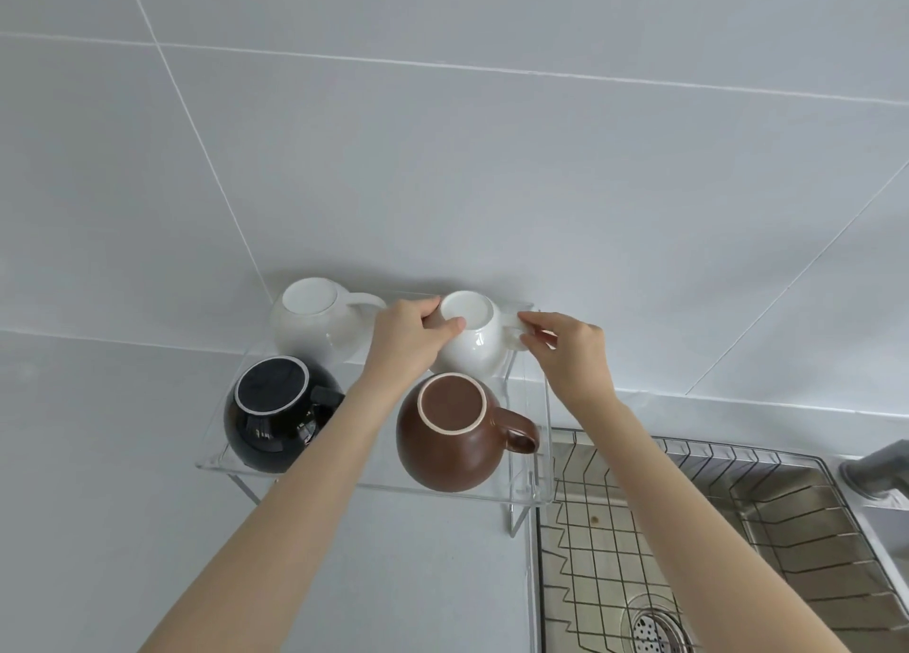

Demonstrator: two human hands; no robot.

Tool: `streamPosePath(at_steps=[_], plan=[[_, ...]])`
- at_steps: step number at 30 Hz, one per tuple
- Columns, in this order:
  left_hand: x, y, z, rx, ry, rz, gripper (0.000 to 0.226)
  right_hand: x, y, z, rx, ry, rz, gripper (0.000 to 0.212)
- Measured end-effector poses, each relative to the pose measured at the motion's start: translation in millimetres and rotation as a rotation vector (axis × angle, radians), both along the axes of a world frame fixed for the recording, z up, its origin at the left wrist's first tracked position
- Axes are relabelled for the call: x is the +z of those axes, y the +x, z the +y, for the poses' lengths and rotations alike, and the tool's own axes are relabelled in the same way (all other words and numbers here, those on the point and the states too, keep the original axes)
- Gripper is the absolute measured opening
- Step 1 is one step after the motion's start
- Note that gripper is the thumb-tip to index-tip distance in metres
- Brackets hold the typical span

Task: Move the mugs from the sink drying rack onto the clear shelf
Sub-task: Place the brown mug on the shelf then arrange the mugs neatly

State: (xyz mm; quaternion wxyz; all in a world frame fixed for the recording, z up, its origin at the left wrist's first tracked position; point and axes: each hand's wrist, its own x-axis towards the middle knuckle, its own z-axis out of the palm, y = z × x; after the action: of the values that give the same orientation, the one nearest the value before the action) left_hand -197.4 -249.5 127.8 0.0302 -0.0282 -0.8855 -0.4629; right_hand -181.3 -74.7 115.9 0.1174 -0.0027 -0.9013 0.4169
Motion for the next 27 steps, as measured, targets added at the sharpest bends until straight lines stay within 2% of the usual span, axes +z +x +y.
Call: streamPosePath(at_steps=[4, 6, 7, 10, 12, 15, 18, 20, 22, 24, 27], plan=[[14, 6, -1, -0.032, 0.011, -0.081, 0.016, 9, 1, -2, 0.053, 0.087, -0.077, 0.032], [26, 15, -13, -0.01, 0.024, -0.072, 0.044, 20, 8, -8, 0.061, 0.135, -0.044, 0.042], [35, 22, -22, 0.01, 0.041, -0.022, 0.05, 29, 16, -15, 0.05, 0.109, 0.016, 0.043], [53, 54, -66, 0.045, 0.095, 0.073, 0.048, 54, 54, -51, 0.1, -0.061, 0.144, 0.034], [56, 73, -103, 0.059, 0.115, 0.021, 0.057, 59, 83, -83, 0.225, -0.09, 0.114, 0.027], [44, 90, -149, 0.084, 0.034, -0.122, 0.091, 45, 110, -127, 0.377, -0.04, 0.135, 0.025], [28, 104, -168, 0.084, 0.026, -0.201, 0.106, 27, 112, -153, 0.379, 0.057, 0.06, 0.035], [19, 109, -169, 0.084, 0.044, -0.185, 0.101, 19, 105, -160, 0.332, 0.164, 0.019, 0.042], [12, 111, -168, 0.071, 0.064, -0.15, 0.084, 12, 97, -163, 0.282, 0.277, 0.011, 0.044], [8, 110, -167, 0.083, 0.096, -0.115, 0.069, 5, 91, -164, 0.25, 0.366, -0.02, 0.038], [7, 107, -169, 0.091, 0.151, -0.101, 0.06, -1, 89, -164, 0.225, 0.411, -0.068, 0.031]])
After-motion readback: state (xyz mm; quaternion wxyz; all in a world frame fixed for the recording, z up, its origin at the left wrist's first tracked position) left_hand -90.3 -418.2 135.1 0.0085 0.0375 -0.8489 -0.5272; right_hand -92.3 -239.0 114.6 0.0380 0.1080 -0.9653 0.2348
